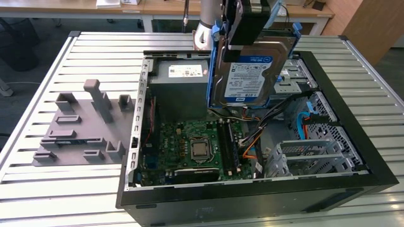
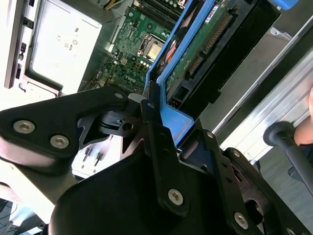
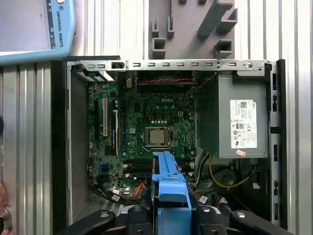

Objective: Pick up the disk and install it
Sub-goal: 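Insert the disk into the insertion slot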

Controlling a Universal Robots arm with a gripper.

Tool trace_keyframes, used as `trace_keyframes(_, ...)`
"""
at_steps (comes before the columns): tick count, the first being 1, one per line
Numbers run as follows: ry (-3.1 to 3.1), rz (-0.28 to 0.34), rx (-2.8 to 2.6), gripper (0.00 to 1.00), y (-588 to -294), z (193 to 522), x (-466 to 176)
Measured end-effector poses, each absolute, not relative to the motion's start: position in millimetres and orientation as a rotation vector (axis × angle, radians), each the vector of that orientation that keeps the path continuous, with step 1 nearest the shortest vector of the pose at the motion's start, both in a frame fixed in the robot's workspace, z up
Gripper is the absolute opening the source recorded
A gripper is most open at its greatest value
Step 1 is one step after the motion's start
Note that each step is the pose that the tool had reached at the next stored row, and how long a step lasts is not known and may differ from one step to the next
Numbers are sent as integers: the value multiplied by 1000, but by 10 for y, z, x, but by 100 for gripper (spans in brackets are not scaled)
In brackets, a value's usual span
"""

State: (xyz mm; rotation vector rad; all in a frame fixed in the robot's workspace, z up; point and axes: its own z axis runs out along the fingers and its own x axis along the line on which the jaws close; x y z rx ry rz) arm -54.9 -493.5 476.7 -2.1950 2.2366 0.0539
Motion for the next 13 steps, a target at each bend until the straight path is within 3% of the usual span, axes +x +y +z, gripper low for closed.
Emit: trace_keyframes(13,2237,54,-2195,36,-5026,4762,-536)
